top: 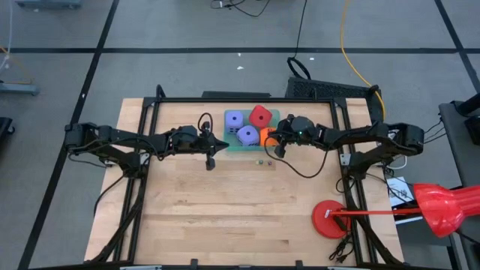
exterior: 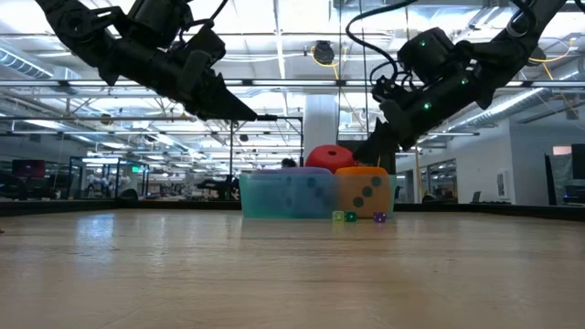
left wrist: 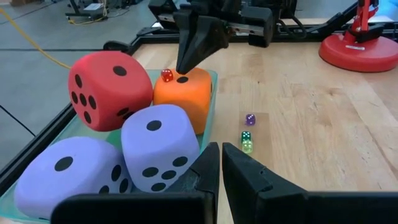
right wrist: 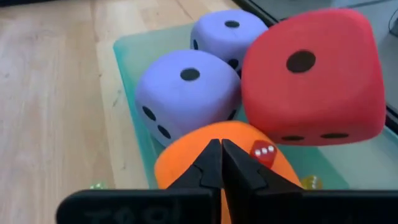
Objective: Pick & Place Dice
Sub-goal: Put the small red dice into the basket, then put the small purple dice into the basket
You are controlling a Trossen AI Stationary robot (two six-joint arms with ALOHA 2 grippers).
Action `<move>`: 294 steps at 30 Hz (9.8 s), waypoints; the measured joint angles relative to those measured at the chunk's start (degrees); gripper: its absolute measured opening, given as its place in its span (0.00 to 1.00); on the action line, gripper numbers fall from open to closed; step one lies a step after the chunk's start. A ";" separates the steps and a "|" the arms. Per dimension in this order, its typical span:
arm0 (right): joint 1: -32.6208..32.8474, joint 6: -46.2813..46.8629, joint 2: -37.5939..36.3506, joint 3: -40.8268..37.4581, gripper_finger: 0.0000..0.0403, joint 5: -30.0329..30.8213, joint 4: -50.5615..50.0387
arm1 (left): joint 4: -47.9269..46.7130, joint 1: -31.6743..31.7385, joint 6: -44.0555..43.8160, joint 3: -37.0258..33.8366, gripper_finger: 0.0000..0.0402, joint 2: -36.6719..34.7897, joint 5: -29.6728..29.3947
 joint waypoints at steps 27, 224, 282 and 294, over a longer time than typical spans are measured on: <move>-1.93 -1.36 -1.07 0.02 0.00 2.93 2.41 | -0.21 0.00 -0.61 0.00 0.08 0.00 0.00; 1.40 5.27 -68.41 -23.75 0.15 -12.01 -13.43 | 11.84 6.32 -0.33 -6.93 0.08 0.00 9.01; 4.59 -7.45 28.90 33.24 0.15 -8.48 -6.96 | 18.94 10.88 0.68 -6.91 0.08 -1.86 11.80; 5.74 -8.85 30.43 34.59 0.46 -2.06 -6.58 | 18.11 10.84 0.46 -6.91 0.08 -1.86 12.07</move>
